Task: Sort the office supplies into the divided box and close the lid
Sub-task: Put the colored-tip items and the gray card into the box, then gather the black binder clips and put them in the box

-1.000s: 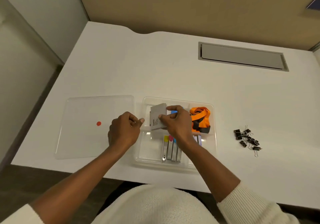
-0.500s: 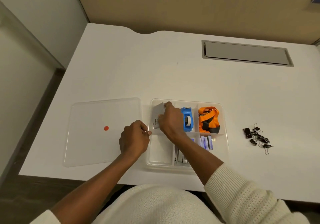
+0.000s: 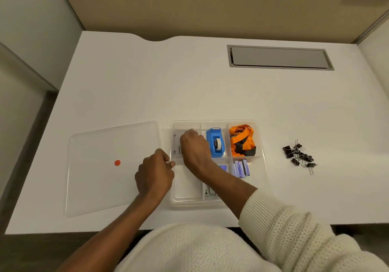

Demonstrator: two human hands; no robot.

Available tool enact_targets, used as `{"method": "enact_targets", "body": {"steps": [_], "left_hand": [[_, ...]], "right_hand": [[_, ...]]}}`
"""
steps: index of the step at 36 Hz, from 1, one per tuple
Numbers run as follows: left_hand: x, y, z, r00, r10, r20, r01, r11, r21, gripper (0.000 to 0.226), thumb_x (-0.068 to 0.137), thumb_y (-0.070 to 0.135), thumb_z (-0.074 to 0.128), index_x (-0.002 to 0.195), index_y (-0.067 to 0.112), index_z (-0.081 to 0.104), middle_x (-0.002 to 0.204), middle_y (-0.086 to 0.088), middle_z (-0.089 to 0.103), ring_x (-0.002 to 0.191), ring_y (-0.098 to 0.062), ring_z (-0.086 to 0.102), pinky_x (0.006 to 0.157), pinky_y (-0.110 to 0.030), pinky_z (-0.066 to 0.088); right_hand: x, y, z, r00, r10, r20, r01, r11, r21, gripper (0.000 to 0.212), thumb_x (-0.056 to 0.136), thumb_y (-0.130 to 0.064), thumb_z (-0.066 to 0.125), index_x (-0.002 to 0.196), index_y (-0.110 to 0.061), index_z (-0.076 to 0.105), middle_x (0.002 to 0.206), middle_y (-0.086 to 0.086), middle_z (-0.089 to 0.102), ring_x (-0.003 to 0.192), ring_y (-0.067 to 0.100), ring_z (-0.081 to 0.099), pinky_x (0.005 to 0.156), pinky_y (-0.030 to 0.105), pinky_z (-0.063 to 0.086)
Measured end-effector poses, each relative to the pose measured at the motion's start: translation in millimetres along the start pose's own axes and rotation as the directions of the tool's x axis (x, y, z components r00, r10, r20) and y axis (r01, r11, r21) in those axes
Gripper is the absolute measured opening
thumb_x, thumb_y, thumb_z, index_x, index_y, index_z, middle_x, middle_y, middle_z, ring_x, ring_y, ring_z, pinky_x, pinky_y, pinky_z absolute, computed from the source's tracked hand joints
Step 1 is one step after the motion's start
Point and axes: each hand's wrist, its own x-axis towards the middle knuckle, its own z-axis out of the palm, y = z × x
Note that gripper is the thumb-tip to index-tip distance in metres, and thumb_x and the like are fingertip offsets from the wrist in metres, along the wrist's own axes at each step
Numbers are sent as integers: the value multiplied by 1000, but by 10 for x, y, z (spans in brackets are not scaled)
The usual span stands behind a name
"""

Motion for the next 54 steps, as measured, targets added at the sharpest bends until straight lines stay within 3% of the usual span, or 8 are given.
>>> {"method": "enact_targets", "body": {"steps": [6,9,13,22,32,39,44,54], "left_hand": [[-8,31,-59,999,44,-19,-41,994,100,21,89,35,77,100,21,68,91,-2,76,74,-26,71,63,-31,57],[-41,65,-118,995,88,-56,-77,982,174,29,87,42,78,96,17,68,84,-3,73,65,-23,64,55,-28,46],[-139,237,-210,971,216,-103,-192,961,199,32,86,40,80,91,10,69,80,-8,73,60,-26,65,51,-23,34],[-261,1272,-20,871,491,34,-492,867,75,26,97,45,64,107,20,64,96,2,71,78,-13,61,70,-31,54],[-332,2442,529,561,814,150,-825,565,22,27,97,41,62,104,15,64,104,0,68,94,-24,64,73,-43,55],[-240,3093,976,385,862,328,-921,382,78,32,91,25,71,117,12,57,118,-6,59,110,-29,56,67,-38,37],[-153,3338,1297,325,832,449,-945,307,116,71,81,20,83,139,9,44,139,-11,45,127,-31,44,64,-39,42],[23,3468,1646,187,780,597,-978,208,34,78,75,17,82,143,22,44,144,-4,39,131,-25,36,73,-39,56]], "right_hand": [[-193,111,-133,979,-178,-103,171,982,-80,42,94,-13,71,133,-5,59,127,16,66,106,32,70,97,39,57],[-330,252,-292,962,-214,-168,223,974,40,52,87,-2,75,136,-9,60,135,16,63,108,36,68,92,47,60],[-557,622,-523,913,-156,-377,239,953,185,30,92,-1,68,121,-9,72,123,11,70,97,28,71,78,42,63],[-1028,1880,-927,796,233,-559,-73,953,293,32,89,-24,76,120,-20,65,115,-3,65,89,11,68,66,41,62],[-1267,3072,-909,638,583,-504,-446,813,375,67,74,-58,77,131,-35,50,129,-1,49,111,21,61,71,38,54],[-1205,3442,-783,700,627,-342,-541,778,320,96,62,-79,75,142,-37,43,138,5,45,131,26,47,78,42,52],[-1093,3537,-801,749,588,-306,-504,805,312,103,55,-81,77,144,-42,41,135,2,41,130,23,46,77,42,54],[-910,3610,-812,827,473,-305,-408,877,253,67,67,-62,76,124,-36,55,109,-6,33,105,21,53,63,31,45]]}}
